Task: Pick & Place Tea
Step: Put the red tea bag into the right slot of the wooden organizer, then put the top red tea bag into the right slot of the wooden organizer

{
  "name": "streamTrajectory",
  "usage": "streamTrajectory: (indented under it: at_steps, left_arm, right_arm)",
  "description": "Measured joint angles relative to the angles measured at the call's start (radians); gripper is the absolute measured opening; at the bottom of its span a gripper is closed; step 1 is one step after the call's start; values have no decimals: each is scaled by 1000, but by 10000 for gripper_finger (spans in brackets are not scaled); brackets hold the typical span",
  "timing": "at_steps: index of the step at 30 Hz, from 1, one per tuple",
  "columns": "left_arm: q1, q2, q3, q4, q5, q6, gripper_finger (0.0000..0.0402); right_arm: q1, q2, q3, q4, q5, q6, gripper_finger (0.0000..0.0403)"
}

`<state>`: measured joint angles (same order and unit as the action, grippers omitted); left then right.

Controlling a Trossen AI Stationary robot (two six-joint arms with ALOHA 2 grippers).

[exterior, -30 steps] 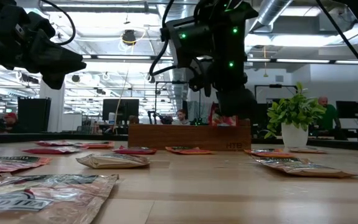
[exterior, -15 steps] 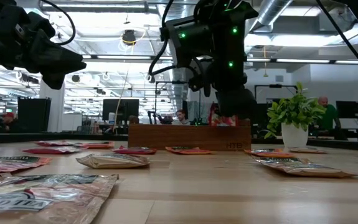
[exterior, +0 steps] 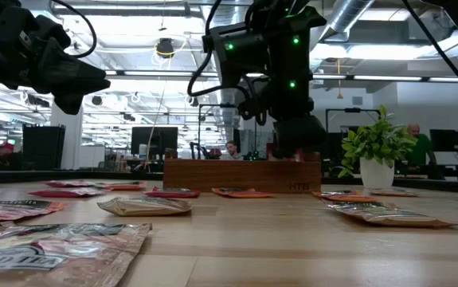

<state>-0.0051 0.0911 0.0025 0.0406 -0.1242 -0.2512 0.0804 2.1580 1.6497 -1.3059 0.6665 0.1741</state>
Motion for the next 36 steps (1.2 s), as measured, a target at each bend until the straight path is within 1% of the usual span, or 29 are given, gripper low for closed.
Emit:
streamTrajectory:
  at_steps: [4, 7, 24, 30, 32, 36]
  left_arm:
    - [0, 0, 0, 0, 0, 0, 105]
    - [0, 0, 0, 0, 0, 0, 105]
    - [0, 0, 0, 0, 0, 0, 105]
    - [0, 0, 0, 0, 0, 0, 105]
    - [0, 0, 0, 0, 0, 0, 105]
    - [0, 0, 0, 0, 0, 0, 105]
  right_arm:
    - [0, 0, 0, -2, 3, 1, 51]
    - [0, 0, 0, -1, 12, 1, 56]
    - [0, 0, 0, -3, 13, 1, 35]
    - [10, 0, 0, -63, 16, 10, 29]
    - [15, 0, 0, -86, 29, 25, 28]
    - [28, 0, 2, -92, 92, 45, 30]
